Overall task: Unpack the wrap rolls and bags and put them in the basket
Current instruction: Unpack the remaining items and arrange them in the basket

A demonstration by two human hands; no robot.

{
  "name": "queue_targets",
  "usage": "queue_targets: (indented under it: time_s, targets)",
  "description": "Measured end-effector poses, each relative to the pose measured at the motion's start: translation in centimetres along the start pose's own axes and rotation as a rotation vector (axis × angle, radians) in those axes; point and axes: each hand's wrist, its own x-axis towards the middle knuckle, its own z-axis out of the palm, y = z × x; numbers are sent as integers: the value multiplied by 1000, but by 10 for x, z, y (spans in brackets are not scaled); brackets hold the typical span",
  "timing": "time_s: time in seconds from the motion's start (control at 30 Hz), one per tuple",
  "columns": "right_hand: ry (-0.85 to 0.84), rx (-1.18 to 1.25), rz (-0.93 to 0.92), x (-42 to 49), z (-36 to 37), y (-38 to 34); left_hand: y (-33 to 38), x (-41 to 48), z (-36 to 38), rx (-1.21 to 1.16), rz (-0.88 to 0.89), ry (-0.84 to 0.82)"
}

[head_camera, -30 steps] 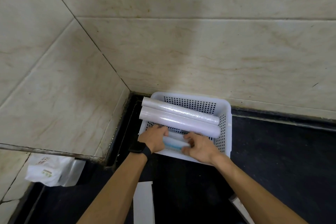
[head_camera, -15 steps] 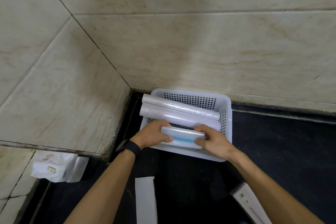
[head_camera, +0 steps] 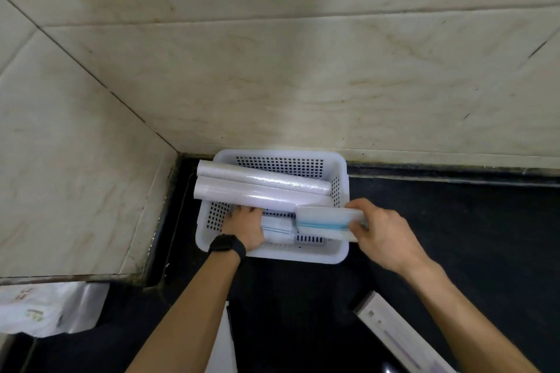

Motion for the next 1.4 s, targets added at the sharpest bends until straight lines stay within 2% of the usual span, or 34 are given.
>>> queue_targets:
  time_s: [0.17,0.37,0.47,0.53,0.63,0.73,0.87,1.0,1.03,1.13,1.27,1.4]
  targets:
    - [-2,8,-26,-1,3,-9,-2,1,-6,77,-24,-10]
    - [16,-66,-26,2,4,-26,-15,-14,-18,-16,131,-80]
    - [-10,-93,-44,5,8,-35,-34,-30,-33,63,193,9]
    - [-67,-63,-55,13,18,-41,-51,-43,-49,30,203,85]
    - [-224,101,-51,30,45,-61,-80,-58,-71,-54,153,221]
    - [-310,229,-47,47,77,-84,-93,-66,-85,-124,97,277]
    - [-310,123,-66,59,106,-97,-77,-62,-77,-128,106,195]
    - [-314,-105,-123,59,110,-91,-45,-42,-51,36,137,109]
    - [-331,-100,-112,59,108,-90,-39,-37,-46,70,143,101]
    - [-356,54,-52,56,93,-84,-27,-22,-37,74,141,93]
    - [-309,113,9,47,75,-64,-18,-7,-23,-15,178,100]
    - [-395,334,164,47,69,-60,-15,0,-8,-32,212,42]
